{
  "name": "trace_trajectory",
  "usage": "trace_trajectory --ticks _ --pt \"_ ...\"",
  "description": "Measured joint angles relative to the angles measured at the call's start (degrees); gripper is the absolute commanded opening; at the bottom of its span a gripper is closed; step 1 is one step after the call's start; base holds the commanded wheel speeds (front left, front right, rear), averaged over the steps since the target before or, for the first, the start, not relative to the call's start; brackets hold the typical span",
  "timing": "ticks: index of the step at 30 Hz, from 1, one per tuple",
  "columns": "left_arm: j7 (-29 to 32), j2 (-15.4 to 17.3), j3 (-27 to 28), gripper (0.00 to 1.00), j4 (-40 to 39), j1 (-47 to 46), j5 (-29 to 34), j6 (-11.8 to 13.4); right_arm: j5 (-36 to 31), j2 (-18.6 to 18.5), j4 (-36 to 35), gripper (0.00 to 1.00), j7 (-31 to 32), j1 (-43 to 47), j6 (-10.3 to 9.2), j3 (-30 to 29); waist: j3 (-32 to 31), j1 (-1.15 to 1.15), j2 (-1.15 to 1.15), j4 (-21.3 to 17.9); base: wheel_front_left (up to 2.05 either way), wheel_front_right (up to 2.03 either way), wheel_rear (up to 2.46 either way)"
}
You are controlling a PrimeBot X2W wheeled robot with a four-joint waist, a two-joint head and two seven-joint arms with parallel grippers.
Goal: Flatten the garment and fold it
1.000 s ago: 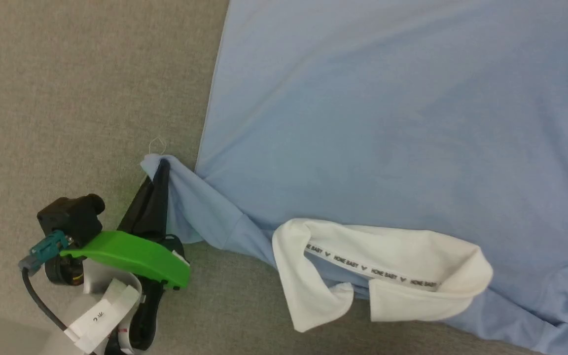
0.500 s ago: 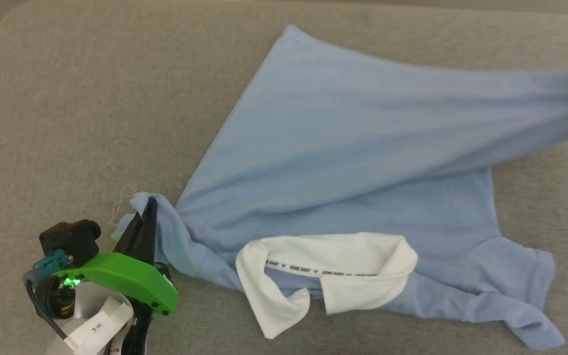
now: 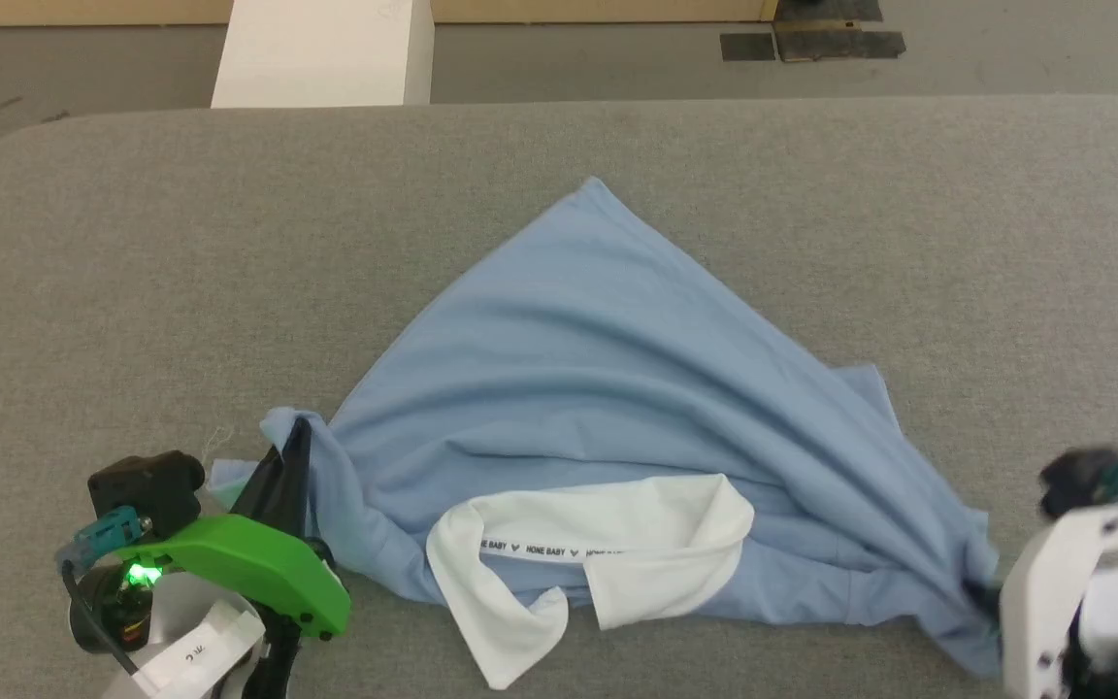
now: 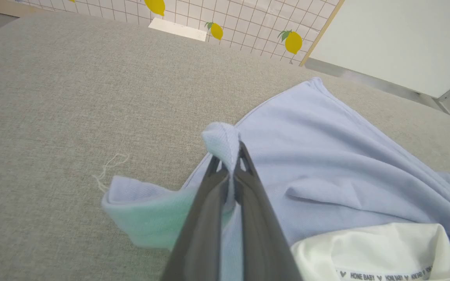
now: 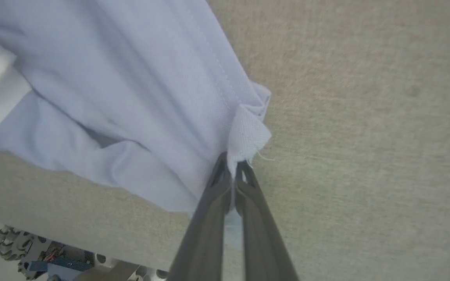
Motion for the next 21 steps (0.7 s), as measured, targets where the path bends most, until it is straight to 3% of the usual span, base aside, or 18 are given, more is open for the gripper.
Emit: trace_trajectory --ticks 3,9,10,11,16,21 --pt "0.0 0.0 0.0 0.0 0.3 0.3 -0.3 0.0 0.0 2.8 1.9 0.0 -1.3 3.4 0.0 1.0 -0.4 0.0 0.0 0.3 0.0 0.0 0.0" --pt "0.0 -0.2 0.0 0.0 1.2 1.0 -1.6 0.0 0.0 5.0 3.5 0.02 -3.2 4.2 0.0 1.7 -1.0 0.0 0.0 0.5 0.0 0.0 0.0" --pt "0.0 -0.2 0.0 0.0 1.3 1.1 -1.6 0.0 0.1 5.0 3.5 0.45 -4.0 4.1 0.0 1.6 -1.0 0.0 0.0 0.4 0.0 0.0 0.0" --pt "0.0 -0.2 0.1 0.0 1.4 1.2 -1.6 0.0 0.2 5.1 3.4 1.0 -5.0 4.1 0.0 1.4 -1.1 0.0 0.0 0.3 0.0 0.0 0.0" --pt "0.0 -0.1 0.2 0.0 1.5 1.5 -1.7 0.0 1.6 6.0 -0.1 1.0 -11.3 2.0 0.0 -2.8 -1.8 0.0 0.0 0.0 0.0 0.0 0.0" --pt "0.0 0.0 0.3 0.0 1.3 1.5 -1.7 0.3 1.9 5.8 -5.4 1.0 -21.9 -3.4 0.0 -5.5 -2.0 0.0 0.0 -0.4 0.0 0.0 0.0"
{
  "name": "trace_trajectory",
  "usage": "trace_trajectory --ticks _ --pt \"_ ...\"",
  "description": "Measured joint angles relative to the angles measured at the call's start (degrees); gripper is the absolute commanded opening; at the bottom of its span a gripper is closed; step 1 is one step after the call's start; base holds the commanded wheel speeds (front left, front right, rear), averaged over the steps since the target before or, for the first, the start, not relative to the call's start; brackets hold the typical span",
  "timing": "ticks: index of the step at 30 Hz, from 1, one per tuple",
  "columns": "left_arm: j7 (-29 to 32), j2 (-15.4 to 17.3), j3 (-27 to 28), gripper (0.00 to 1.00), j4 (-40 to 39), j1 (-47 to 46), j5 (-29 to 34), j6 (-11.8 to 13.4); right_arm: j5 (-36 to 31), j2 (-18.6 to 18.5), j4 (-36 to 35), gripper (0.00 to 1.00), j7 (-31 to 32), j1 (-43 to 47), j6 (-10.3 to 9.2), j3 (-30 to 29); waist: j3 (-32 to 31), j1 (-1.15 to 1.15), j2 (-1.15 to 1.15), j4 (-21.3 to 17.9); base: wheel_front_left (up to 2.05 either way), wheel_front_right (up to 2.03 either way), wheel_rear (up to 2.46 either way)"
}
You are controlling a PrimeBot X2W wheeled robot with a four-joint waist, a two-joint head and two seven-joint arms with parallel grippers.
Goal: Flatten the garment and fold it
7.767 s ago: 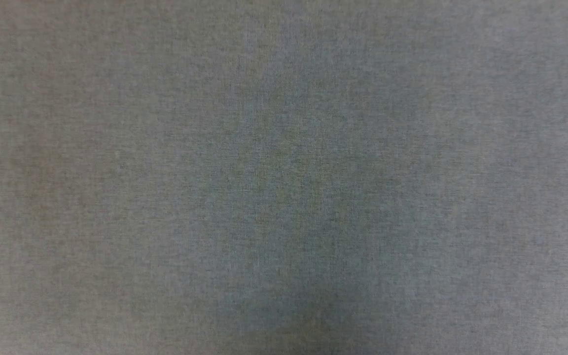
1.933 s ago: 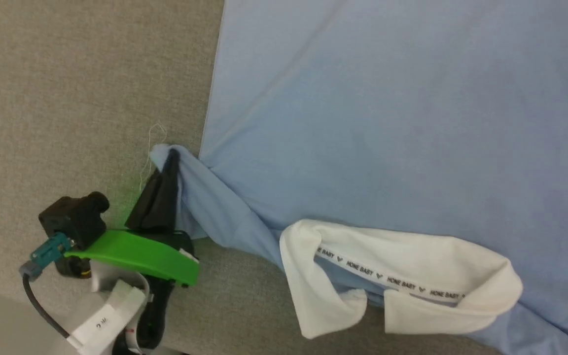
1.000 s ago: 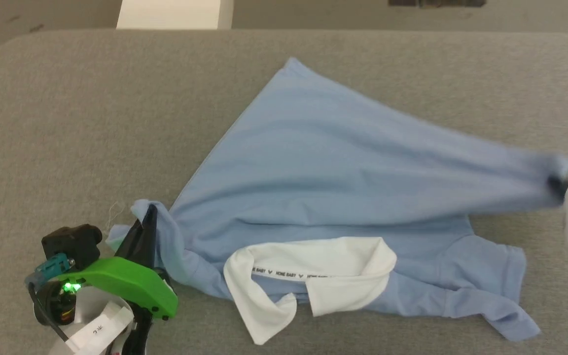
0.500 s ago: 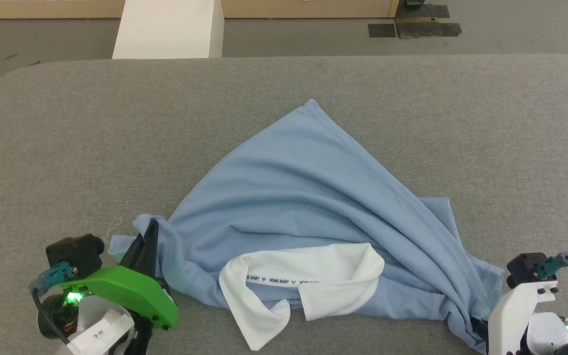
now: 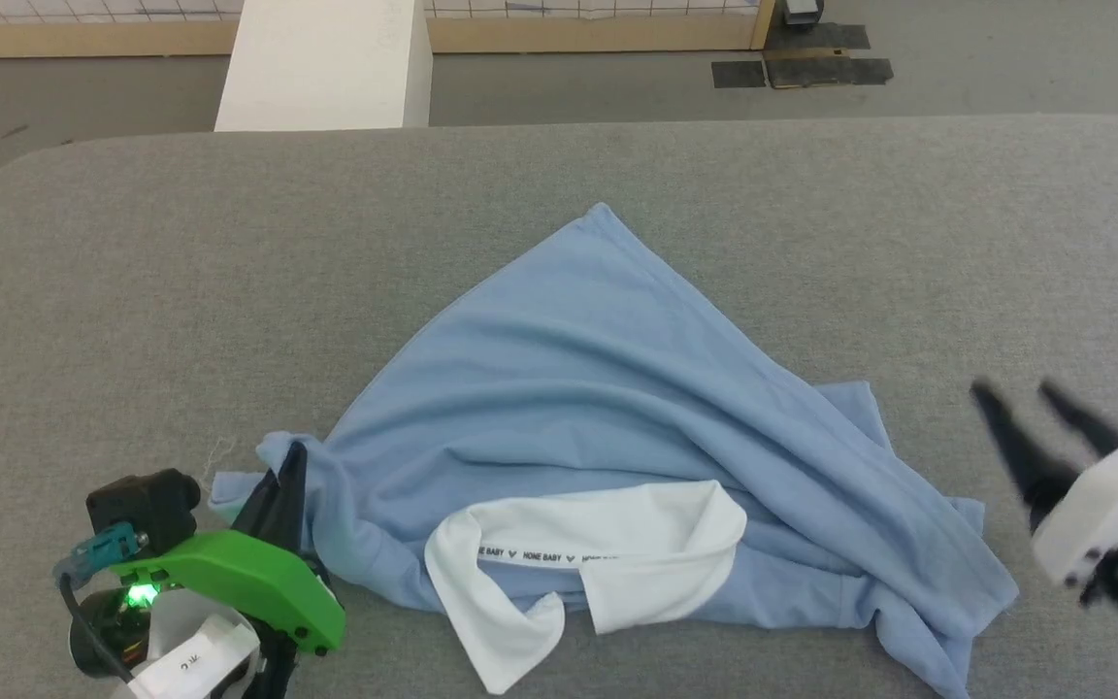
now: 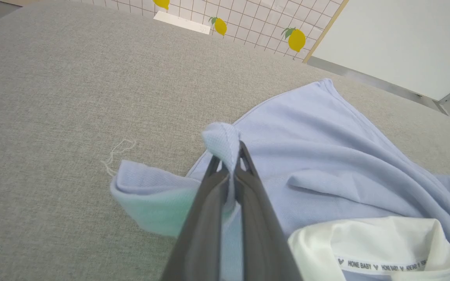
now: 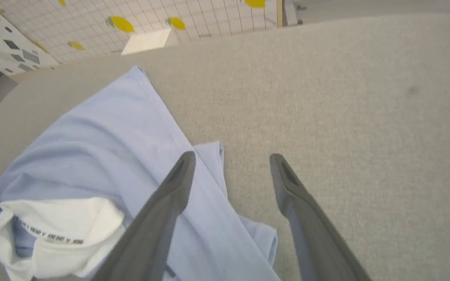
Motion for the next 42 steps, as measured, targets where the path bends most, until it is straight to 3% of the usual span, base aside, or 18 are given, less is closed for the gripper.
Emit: trace_trajectory --ticks 8,13,20,26,34,38,42 --pt "0.0 0.0 -0.1 0.0 -0.7 -0.1 0.0 0.3 0.7 -0.3 2.8 1.0 -14.2 -8.1 0.0 2.4 1.0 0.0 0.0 0.6 0.0 0.0 0.0" --pt "-0.4 -0.1 -0.6 0.0 -0.7 -0.6 0.0 0.2 0.2 -1.0 7.8 1.0 -16.3 -14.2 0.0 6.1 2.2 0.0 0.0 2.2 0.0 0.0 0.0" --pt "-0.9 -1.6 -2.3 0.0 0.0 -3.4 0.2 -0.9 -1.5 -3.0 15.3 1.0 -14.3 -27.2 0.0 13.4 5.5 0.0 0.0 5.8 0.0 0.0 0.0" --pt "-1.6 -2.9 -3.8 0.0 1.0 -6.8 0.5 -2.4 -4.3 -4.9 22.8 1.0 -7.3 -38.7 0.0 20.6 9.6 0.01 0.0 9.4 0.0 0.0 0.0" --pt "-3.0 -5.0 -5.5 0.0 2.8 -10.7 0.6 -4.4 -10.7 -7.3 32.9 1.0 14.0 -52.4 0.01 30.5 15.6 0.01 0.0 14.2 0.0 0.0 0.0" --pt "-3.5 -5.7 -6.0 0.0 3.8 -11.5 0.6 -4.9 -11.2 -7.2 35.0 1.0 22.6 -56.4 0.01 34.5 18.4 0.01 0.0 16.2 0.0 0.0 0.0" --pt "-4.3 -6.8 -6.6 0.0 4.7 -12.2 0.6 -5.7 -11.2 -7.5 35.4 1.0 27.2 -58.6 0.01 38.0 20.9 0.01 0.0 17.8 0.0 0.0 0.0"
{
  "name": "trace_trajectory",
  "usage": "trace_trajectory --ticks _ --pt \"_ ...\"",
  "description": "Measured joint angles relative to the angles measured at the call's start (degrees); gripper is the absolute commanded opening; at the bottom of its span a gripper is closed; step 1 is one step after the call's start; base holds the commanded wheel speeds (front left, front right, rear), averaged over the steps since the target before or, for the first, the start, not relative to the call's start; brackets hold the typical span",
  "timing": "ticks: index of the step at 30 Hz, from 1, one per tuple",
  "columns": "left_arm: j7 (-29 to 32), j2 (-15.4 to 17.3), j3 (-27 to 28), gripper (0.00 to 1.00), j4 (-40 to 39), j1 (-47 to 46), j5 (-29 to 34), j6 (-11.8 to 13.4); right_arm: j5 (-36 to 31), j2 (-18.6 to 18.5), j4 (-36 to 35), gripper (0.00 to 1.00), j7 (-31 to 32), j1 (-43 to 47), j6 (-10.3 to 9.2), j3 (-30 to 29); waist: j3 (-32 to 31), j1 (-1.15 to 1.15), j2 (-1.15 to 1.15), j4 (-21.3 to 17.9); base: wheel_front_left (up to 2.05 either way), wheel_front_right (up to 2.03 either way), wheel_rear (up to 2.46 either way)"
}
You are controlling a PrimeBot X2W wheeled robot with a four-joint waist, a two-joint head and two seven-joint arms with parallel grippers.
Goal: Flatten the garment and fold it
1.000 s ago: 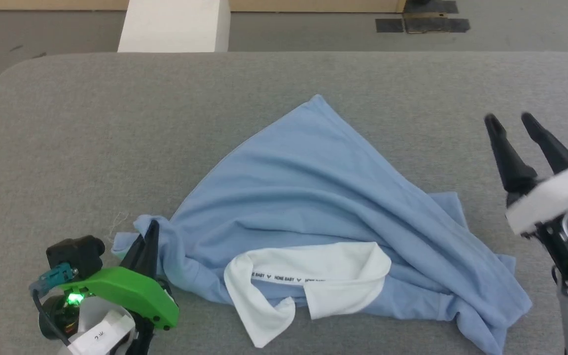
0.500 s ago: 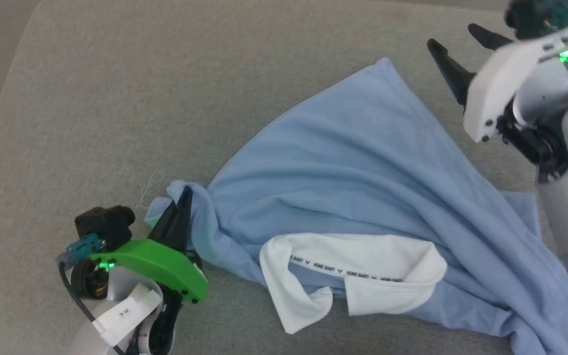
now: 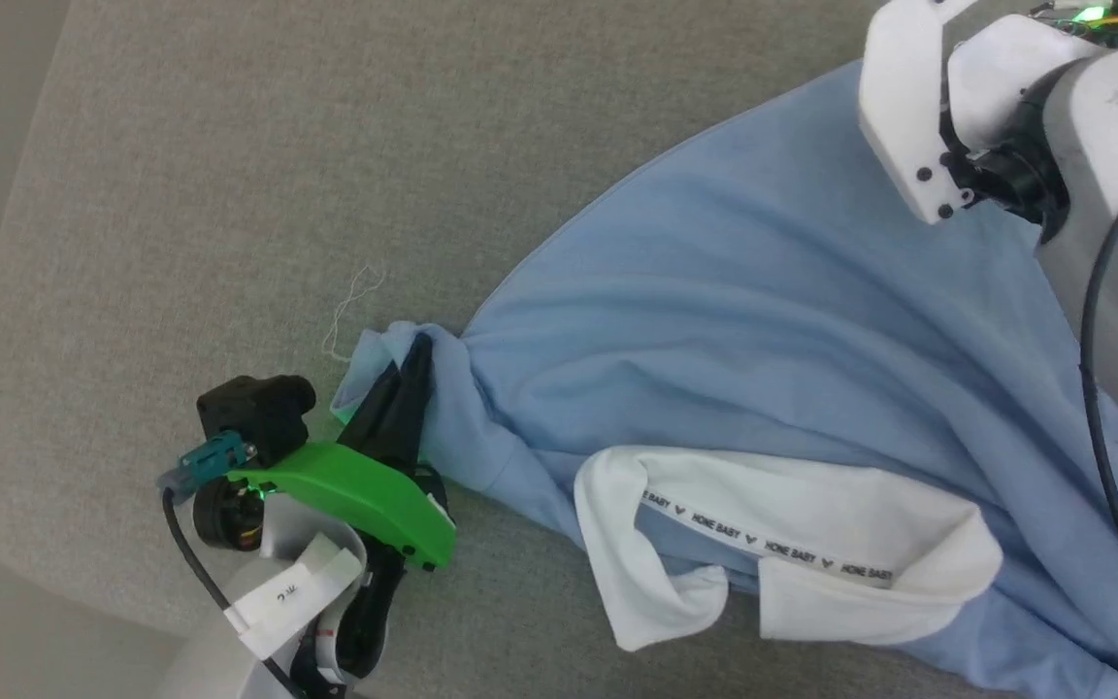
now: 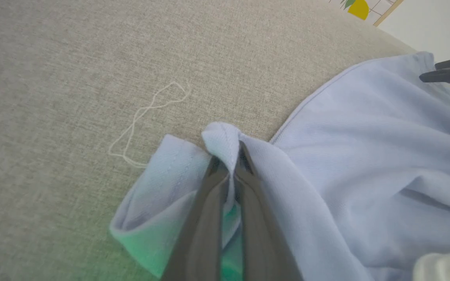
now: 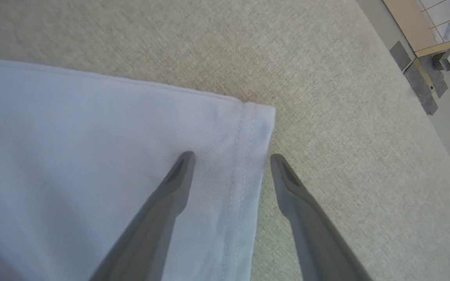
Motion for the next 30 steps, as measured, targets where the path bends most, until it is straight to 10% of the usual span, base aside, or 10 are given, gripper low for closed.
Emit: trace_trajectory --ticks 9,10,11,12,30 --pt "-1.7 -1.3 -0.6 0.0 2.2 -1.5 -0.3 -1.3 4.2 -2.4 -1.3 0.97 7.7 -3.6 -0.02 3.7 3.4 0.0 0.0 2.9 0.0 0.0 0.0" --pt "-2.0 -1.4 -0.6 0.0 2.4 -1.6 -0.4 -1.5 4.6 -2.7 -1.5 0.32 8.6 -3.8 -0.02 3.5 3.5 0.0 0.0 3.0 0.0 0.0 0.0" --pt "-2.2 -1.5 -0.6 0.0 2.5 -1.6 -0.4 -1.5 4.9 -2.9 -1.7 0.06 9.1 -3.8 -0.02 3.4 3.4 0.0 0.0 3.0 0.0 0.0 0.0" --pt "-2.2 -1.5 -0.6 0.0 2.8 -1.8 -0.5 -1.7 5.4 -2.9 -1.9 0.0 9.1 -3.7 -0.01 3.0 3.3 0.0 0.0 2.9 0.0 0.0 0.0" --pt "-0.3 3.5 2.6 0.0 3.3 0.7 -1.1 0.8 13.5 -1.6 -10.7 0.0 -15.2 13.3 0.0 -13.1 -7.5 0.0 0.0 -4.2 0.0 0.0 0.0"
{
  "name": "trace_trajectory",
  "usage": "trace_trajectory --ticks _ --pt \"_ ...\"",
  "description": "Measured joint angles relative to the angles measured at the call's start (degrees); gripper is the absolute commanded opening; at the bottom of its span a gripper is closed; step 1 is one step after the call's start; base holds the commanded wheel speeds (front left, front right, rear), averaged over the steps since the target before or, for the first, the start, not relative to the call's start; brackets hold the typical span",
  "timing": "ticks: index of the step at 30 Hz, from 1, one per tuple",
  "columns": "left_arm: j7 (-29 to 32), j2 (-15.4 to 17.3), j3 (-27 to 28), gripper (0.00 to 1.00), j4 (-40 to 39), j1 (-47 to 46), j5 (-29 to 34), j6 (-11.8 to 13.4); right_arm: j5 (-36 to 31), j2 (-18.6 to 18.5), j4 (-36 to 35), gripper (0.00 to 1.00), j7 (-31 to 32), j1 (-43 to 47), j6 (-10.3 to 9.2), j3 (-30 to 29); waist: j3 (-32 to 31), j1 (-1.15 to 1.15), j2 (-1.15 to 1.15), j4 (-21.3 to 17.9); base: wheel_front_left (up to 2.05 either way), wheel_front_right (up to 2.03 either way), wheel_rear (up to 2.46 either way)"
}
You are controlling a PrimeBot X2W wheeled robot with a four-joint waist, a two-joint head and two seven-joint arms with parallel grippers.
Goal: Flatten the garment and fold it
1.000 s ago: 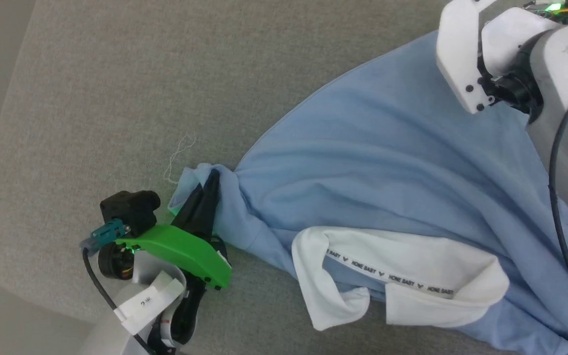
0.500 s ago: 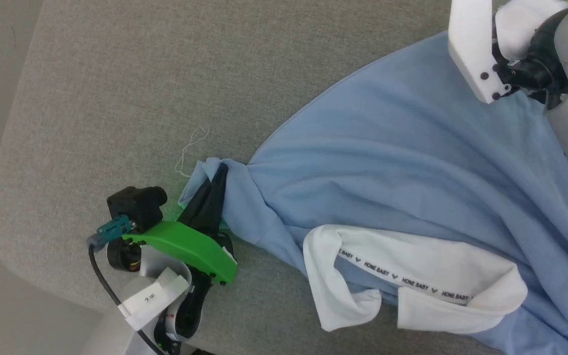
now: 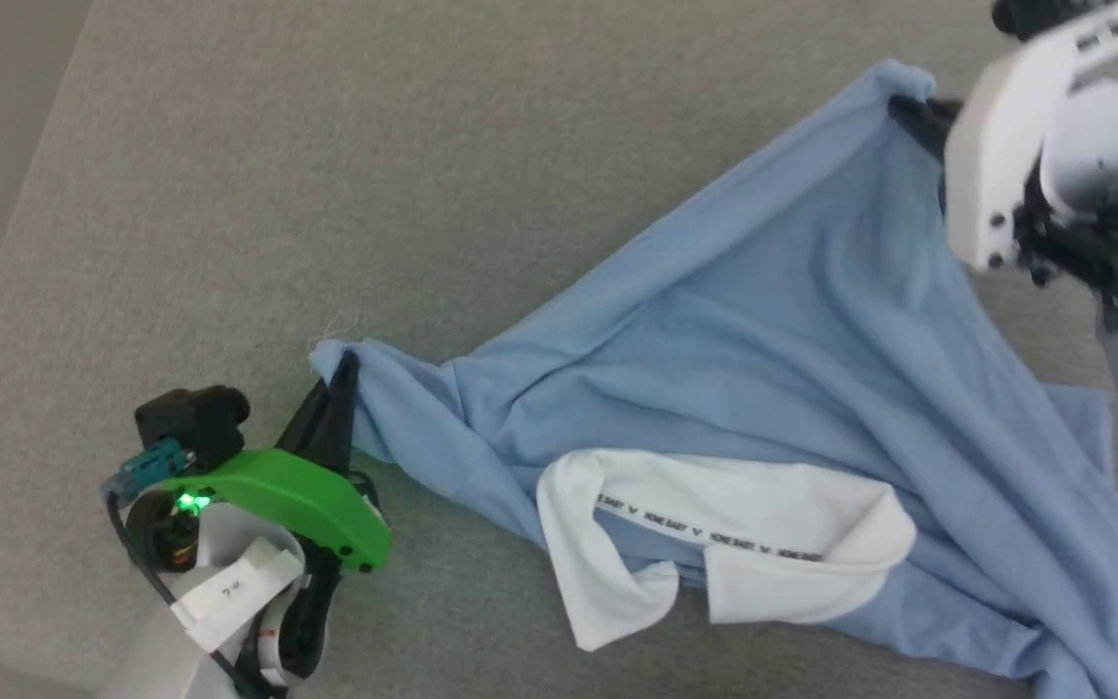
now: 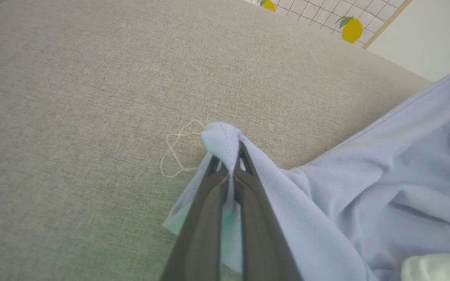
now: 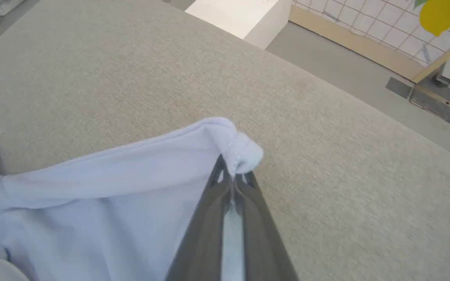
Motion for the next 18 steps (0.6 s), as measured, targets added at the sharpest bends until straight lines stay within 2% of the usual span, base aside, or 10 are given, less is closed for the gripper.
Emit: trace_trajectory --ticks 3,9,13,18 --pt "0.5 0.8 0.5 0.0 -0.8 1.6 -0.2 0.8 2.1 -0.3 -3.6 0.0 -1.7 6.4 0.0 -3.9 -2.5 0.0 0.0 -1.8 0.0 0.0 0.0" --pt "1.4 1.7 1.4 0.0 -3.2 5.2 -0.7 2.9 7.1 1.3 -11.5 0.0 -2.3 21.9 -0.01 -13.8 -7.4 -0.01 0.0 -6.0 0.0 0.0 0.0" --pt "1.7 1.9 1.7 0.0 -4.0 7.1 -1.1 3.5 8.5 3.8 -16.2 0.0 -1.3 32.2 -0.01 -19.7 -10.3 -0.01 0.0 -8.4 0.0 0.0 0.0" --pt "1.9 1.9 1.8 0.0 -4.4 8.8 -2.5 4.1 9.1 7.6 -19.8 0.0 2.1 43.8 -0.01 -24.3 -13.7 -0.01 0.0 -10.7 0.0 0.0 0.0"
